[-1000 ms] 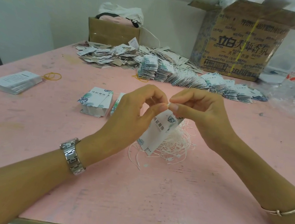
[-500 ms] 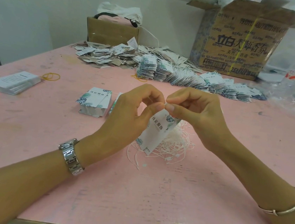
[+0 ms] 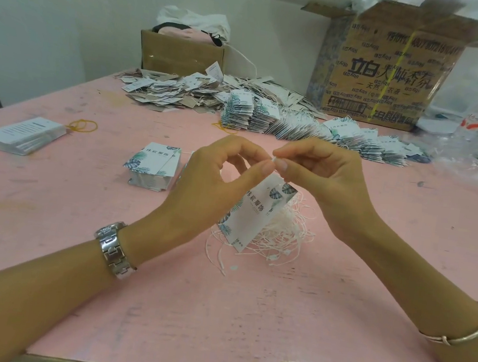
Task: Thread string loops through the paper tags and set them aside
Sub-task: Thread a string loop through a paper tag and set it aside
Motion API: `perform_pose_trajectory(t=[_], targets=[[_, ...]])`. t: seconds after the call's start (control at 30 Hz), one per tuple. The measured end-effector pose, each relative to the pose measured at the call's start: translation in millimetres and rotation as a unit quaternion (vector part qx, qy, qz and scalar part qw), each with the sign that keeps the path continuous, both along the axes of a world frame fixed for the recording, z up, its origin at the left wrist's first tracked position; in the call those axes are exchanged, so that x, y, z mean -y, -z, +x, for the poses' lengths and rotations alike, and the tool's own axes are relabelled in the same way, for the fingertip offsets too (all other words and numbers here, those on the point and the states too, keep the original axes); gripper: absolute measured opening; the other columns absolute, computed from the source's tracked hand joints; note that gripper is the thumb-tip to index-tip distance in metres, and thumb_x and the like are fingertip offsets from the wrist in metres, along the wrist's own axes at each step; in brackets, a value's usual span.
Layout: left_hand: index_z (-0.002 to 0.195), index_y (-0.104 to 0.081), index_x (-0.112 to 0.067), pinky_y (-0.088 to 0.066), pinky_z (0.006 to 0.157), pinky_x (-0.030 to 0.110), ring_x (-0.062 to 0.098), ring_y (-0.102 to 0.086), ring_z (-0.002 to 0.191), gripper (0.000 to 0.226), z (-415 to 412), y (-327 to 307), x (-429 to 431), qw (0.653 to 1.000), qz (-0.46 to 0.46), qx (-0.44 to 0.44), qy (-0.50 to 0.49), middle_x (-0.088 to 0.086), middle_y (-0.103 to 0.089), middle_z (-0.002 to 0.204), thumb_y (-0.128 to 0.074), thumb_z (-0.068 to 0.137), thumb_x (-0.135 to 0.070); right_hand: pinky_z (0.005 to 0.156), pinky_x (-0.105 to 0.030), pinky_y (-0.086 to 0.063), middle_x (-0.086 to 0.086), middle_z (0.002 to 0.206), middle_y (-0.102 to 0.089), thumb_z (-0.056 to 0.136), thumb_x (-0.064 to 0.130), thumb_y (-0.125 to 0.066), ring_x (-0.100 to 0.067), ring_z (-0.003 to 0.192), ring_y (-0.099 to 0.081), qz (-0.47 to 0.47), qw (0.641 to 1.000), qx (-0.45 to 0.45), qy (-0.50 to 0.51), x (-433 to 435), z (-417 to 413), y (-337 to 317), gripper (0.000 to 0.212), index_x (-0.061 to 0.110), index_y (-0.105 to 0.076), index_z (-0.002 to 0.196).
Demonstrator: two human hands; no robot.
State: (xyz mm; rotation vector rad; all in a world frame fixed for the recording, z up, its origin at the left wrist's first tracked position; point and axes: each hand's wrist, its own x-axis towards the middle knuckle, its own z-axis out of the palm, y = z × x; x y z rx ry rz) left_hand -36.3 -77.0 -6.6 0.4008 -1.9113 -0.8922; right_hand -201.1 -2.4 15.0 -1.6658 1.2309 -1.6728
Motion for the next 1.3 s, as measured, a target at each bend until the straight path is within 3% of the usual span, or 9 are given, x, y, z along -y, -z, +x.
perform_pose_trajectory(t=[0.1,0.2,0.37,0.53,0.67,0.87,1.07,1.23,1.3], targets=[[0.087,-0.068,-0.031,-0.036,0.074,0.006,-0.004,-0.057,0.075,0.003,1,-1,4,1.000,0.013,-0.014,-0.009,-0.018,-0.067,0.084,-0.070,0.089,-0.031,0.076,-0.029,-0.051,0.001,0.092,-0.070,0.089,0.012,-0.066,-0.016,0.085,-0.062,-0.010,0.998,-0.044,0.036,0,1,2,0.016,0.009,-0.070,0.104],[0.090,-0.068,-0.028,-0.043,0.076,0.022,0.001,-0.057,0.077,0.002,2,-5,8,0.996,0.043,-0.074,-0.004,-0.018,-0.066,0.081,-0.069,0.091,-0.028,0.082,-0.038,-0.048,-0.002,0.104,-0.062,0.091,0.033,-0.063,-0.021,0.095,-0.057,0.017,0.989,-0.102,0.110,2,2,8,0.033,0.019,-0.061,0.121],[0.098,-0.062,-0.014,-0.051,0.072,0.022,0.010,-0.063,0.070,0.003,4,-12,11,0.982,0.070,-0.170,0.040,-0.007,-0.069,0.074,-0.060,0.097,-0.015,0.071,-0.017,-0.038,0.006,0.096,-0.056,0.075,0.044,-0.080,-0.007,0.083,-0.051,0.063,0.979,-0.164,0.106,2,14,23,0.070,0.023,-0.041,0.130],[0.096,-0.059,-0.012,-0.048,0.070,0.015,0.011,-0.068,0.072,0.004,5,-17,11,0.978,0.062,-0.197,0.043,-0.004,-0.071,0.079,-0.056,0.099,-0.012,0.062,-0.023,-0.041,0.012,0.072,-0.060,0.080,0.012,-0.080,-0.007,0.066,-0.054,0.034,0.991,-0.116,0.051,4,21,27,0.058,0.015,-0.044,0.125],[0.097,-0.058,-0.013,-0.047,0.071,0.019,0.013,-0.069,0.075,0.006,6,-20,16,0.972,0.087,-0.216,0.018,-0.005,-0.072,0.082,-0.055,0.100,-0.016,0.070,-0.026,-0.049,0.007,0.070,-0.063,0.079,0.011,-0.080,-0.013,0.068,-0.060,0.027,0.998,-0.053,0.038,3,23,26,0.046,0.018,-0.050,0.114],[0.094,-0.062,-0.017,-0.046,0.067,0.018,0.009,-0.070,0.080,0.007,6,-16,27,0.930,0.266,-0.254,0.008,-0.009,-0.072,0.082,-0.058,0.098,-0.021,0.062,-0.025,-0.052,-0.009,0.074,-0.072,0.076,0.013,-0.078,-0.019,0.065,-0.066,0.028,1.000,0.010,0.010,2,23,20,0.038,0.012,-0.053,0.105],[0.092,-0.064,-0.017,-0.047,0.064,0.016,0.008,-0.071,0.079,0.008,6,-10,33,0.926,0.304,-0.224,-0.016,-0.010,-0.072,0.079,-0.060,0.097,-0.021,0.060,-0.024,-0.053,-0.008,0.074,-0.074,0.074,0.013,-0.075,-0.016,0.059,-0.066,0.049,0.998,0.030,-0.001,3,20,19,0.034,0.007,-0.058,0.103],[0.096,-0.059,-0.014,-0.041,0.041,0.016,0.004,-0.056,0.048,0.032,5,-6,33,0.926,0.361,-0.089,-0.057,-0.004,-0.065,0.073,-0.069,0.086,-0.043,0.063,-0.024,-0.054,-0.004,0.071,-0.074,0.080,0.001,-0.072,-0.014,0.058,-0.066,0.050,0.997,0.063,0.020,3,10,12,0.030,0.003,-0.058,0.107],[0.087,-0.065,-0.016,-0.040,0.042,0.017,0.007,-0.055,0.051,0.034,4,-4,31,0.935,0.352,-0.017,-0.029,-0.001,-0.065,0.074,-0.068,0.084,-0.050,0.063,-0.024,-0.054,-0.003,0.070,-0.074,0.082,-0.002,-0.070,-0.014,0.058,-0.066,0.053,0.994,0.086,0.041,3,6,9,0.029,0.000,-0.058,0.109]])
